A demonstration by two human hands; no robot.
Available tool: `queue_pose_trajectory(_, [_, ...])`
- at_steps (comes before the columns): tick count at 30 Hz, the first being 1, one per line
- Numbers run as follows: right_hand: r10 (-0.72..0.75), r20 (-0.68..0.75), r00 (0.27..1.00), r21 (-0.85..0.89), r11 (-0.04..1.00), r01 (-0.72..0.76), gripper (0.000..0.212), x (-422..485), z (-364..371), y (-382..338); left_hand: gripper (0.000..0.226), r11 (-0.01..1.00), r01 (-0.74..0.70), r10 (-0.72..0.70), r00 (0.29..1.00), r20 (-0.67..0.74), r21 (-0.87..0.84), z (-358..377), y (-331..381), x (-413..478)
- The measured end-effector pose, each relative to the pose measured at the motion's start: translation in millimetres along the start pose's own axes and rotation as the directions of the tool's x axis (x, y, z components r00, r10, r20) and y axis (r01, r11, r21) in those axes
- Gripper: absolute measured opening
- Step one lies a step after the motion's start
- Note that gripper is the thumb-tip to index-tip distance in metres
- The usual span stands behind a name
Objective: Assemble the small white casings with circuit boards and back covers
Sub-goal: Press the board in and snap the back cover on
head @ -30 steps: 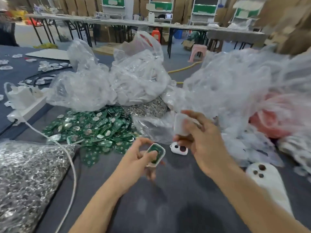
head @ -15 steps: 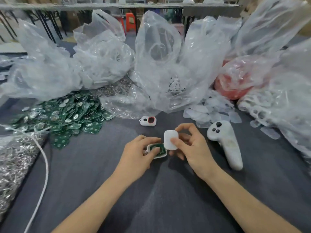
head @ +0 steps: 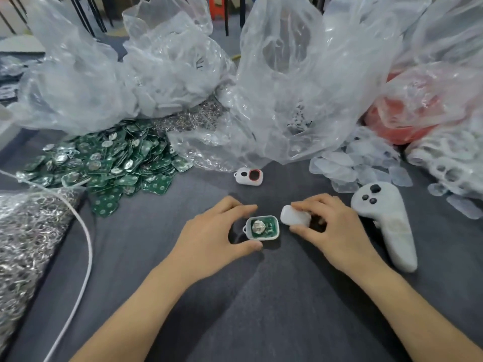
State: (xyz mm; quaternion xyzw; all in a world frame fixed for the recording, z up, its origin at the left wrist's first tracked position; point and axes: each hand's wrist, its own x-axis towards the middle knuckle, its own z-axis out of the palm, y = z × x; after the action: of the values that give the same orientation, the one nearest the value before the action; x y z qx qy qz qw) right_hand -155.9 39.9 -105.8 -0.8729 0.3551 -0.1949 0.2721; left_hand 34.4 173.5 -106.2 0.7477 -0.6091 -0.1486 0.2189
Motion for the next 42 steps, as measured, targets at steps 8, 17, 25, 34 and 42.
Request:
queue_pose_trajectory(8, [-0.248, 0.031, 0.968, 0.160, 0.957, 0.240, 0.042, 3, 1, -19, 0.056, 0.998, 0.000, 0.003, 0.999, 0.050, -0.063, 1, -7, 2])
queue_pose_trajectory(17, [-0.237, -0.185, 0.954, 0.210, 0.939, 0.274, 0.030, 6, -1, 0, 0.046, 0.992, -0.055, 0.051, 0.998, -0.034, -0.114, -2, 0, 1])
queue_pose_trajectory(25, [-0.188, -0.131, 0.973, -0.018, 0.982, 0.187, 0.020, 3, 11, 4, 0.029, 0.995, -0.090, 0.090, 0.996, -0.014, -0.035, 1, 2, 2])
queue_pose_trajectory(34, [-0.306, 0.093, 0.947, 0.044, 0.952, 0.303, 0.033, 0, 11, -3, 0.028, 0.995, -0.096, 0.095, 0.995, -0.025, -0.020, 2, 3, 2])
queue_pose_trajectory(42, [-0.347, 0.041, 0.937, 0.054, 0.937, 0.345, 0.026, -1, 15, 1, 0.031, 0.996, -0.054, 0.051, 0.998, -0.046, -0.068, 0, 4, 1])
